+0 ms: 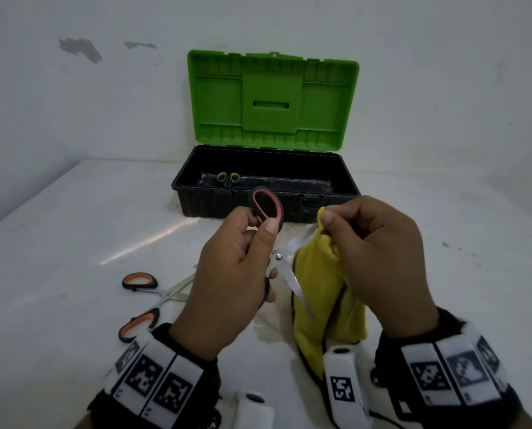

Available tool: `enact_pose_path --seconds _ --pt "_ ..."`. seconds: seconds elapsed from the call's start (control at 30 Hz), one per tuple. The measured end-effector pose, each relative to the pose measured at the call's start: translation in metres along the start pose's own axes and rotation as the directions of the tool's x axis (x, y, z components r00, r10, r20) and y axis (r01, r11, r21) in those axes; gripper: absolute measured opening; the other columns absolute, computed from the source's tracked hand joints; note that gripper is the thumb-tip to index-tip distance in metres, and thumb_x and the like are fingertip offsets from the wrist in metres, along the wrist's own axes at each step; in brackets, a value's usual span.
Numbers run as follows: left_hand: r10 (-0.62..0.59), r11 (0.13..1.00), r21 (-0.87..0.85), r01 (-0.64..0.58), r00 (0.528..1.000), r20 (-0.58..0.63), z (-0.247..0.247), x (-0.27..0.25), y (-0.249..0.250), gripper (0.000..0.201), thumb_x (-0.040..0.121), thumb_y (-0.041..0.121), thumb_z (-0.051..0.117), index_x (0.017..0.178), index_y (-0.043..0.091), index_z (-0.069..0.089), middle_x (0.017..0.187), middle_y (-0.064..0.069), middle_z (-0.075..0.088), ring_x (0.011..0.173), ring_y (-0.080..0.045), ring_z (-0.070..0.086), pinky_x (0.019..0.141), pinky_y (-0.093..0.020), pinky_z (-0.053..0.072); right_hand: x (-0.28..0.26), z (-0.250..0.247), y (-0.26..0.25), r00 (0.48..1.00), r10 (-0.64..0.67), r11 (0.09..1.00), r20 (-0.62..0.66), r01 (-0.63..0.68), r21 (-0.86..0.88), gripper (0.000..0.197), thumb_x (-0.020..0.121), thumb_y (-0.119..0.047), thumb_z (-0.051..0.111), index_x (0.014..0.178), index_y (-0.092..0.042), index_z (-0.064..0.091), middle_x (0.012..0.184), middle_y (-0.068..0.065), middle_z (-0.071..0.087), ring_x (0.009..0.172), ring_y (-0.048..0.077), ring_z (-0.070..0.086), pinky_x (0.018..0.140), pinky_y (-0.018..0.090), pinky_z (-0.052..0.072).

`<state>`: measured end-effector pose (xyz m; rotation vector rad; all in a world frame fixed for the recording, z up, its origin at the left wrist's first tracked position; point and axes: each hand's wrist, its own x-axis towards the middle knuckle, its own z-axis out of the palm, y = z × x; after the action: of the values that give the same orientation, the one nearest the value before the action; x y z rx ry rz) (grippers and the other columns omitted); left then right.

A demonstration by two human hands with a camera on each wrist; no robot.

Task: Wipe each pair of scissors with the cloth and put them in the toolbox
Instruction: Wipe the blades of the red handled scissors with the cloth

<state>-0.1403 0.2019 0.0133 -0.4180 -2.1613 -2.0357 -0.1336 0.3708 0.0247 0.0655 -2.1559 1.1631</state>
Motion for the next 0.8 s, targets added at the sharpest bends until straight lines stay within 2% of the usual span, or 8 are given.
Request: enact_pose_path --seconds 0.1,0.2,0.3,0.4,0.53,0.6,0.7,0.8 --pt "0.012 1.0 0.009 -0.012 1.0 -0.008 0.0 0.003 0.001 0.025 0.099 0.035 0.049 0.094 0.012 0.056 0.059 -0.01 0.05 0.05 -0.02 0.055 0.045 -0.044 0.054 -0.004 0.006 -0.006 1.0 -0.007 1.0 0.0 0.007 0.018 0.013 0.089 -0.016 0.07 0.077 -0.022 0.069 0.074 -0.011 0.069 0.072 0.003 0.064 0.062 0.006 0.042" --pt "0.012 1.0 -0.008 -0.012 0.999 -0.032 0.001 0.004 0.001 0.026 0.099 0.033 0.05 0.092 0.008 0.054 0.06 -0.013 0.048 0.05 -0.021 0.053 0.042 -0.041 0.053 -0.014 0.013 -0.013 0.998 -0.053 0.998 0.043 0.052 0.028 0.014 0.089 -0.014 0.069 0.076 -0.018 0.069 0.071 -0.008 0.067 0.071 0.006 0.063 0.061 0.004 0.041" --pt "0.007 1.0 -0.012 -0.008 1.0 -0.018 0.002 0.004 0.001 0.024 0.1 0.032 0.049 0.093 0.01 0.055 0.06 -0.017 0.045 0.049 -0.025 0.051 0.043 -0.04 0.052 -0.008 0.013 -0.008 0.999 -0.02 0.999 0.043 0.018 0.052 0.012 0.088 -0.015 0.07 0.077 -0.02 0.071 0.073 -0.011 0.069 0.072 0.004 0.064 0.062 0.005 0.042" --pt "0.002 1.0 0.004 -0.001 1.0 -0.018 0.003 0.004 0.0 0.022 0.101 0.033 0.048 0.096 0.014 0.057 0.06 -0.015 0.047 0.049 -0.034 0.051 0.043 -0.036 0.054 0.007 0.007 0.004 0.999 0.05 0.998 -0.01 -0.049 0.044 0.013 0.088 -0.019 0.071 0.076 -0.022 0.071 0.071 -0.011 0.07 0.068 0.004 0.064 0.061 0.01 0.044" --pt "-0.036 0.999 0.007 0.036 0.997 -0.071 0.002 0.004 0.002 0.026 0.101 0.034 0.047 0.088 0.012 0.054 0.053 0.003 0.047 0.047 -0.018 0.05 0.043 -0.036 0.053 0.017 -0.008 0.009 0.991 0.087 0.996 -0.098 -0.083 0.043 0.014 0.089 -0.021 0.07 0.075 -0.024 0.07 0.069 -0.012 0.07 0.065 0.002 0.063 0.059 0.013 0.045" --pt "-0.05 0.998 0.027 0.053 0.995 -0.086 0.0 0.006 0.003 0.028 0.101 0.036 0.047 0.088 0.012 0.054 0.051 0.002 0.049 0.045 -0.016 0.052 0.045 -0.037 0.053 0.011 -0.013 0.002 0.994 0.051 0.997 -0.097 -0.046 0.054 0.011 0.089 -0.02 0.07 0.079 -0.024 0.069 0.07 -0.012 0.07 0.067 0.002 0.065 0.06 0.011 0.045" --pt "-0.054 0.997 0.053 0.06 0.994 -0.096 0.0 0.008 0.006 0.03 0.101 0.039 0.047 0.09 0.011 0.053 0.053 -0.002 0.052 0.043 -0.017 0.054 0.044 -0.033 0.052 -0.004 -0.007 -0.012 1.0 -0.016 0.995 0.006 0.015 0.094 0.01 0.086 -0.017 0.073 0.09 -0.024 0.066 0.073 -0.01 0.071 0.07 0.005 0.067 0.062 0.01 0.046" --pt "-0.048 0.998 0.047 0.052 0.995 -0.087 0.003 0.007 0.008 0.03 0.101 0.037 0.047 0.091 0.009 0.053 0.062 -0.016 0.052 0.045 -0.016 0.053 0.042 -0.025 0.049 -0.014 0.004 -0.015 0.986 -0.136 0.99 0.095 0.138 -0.013 0.019 0.085 -0.019 0.074 0.102 -0.023 0.065 0.077 -0.014 0.071 0.075 0.003 0.065 0.065 0.008 0.045"
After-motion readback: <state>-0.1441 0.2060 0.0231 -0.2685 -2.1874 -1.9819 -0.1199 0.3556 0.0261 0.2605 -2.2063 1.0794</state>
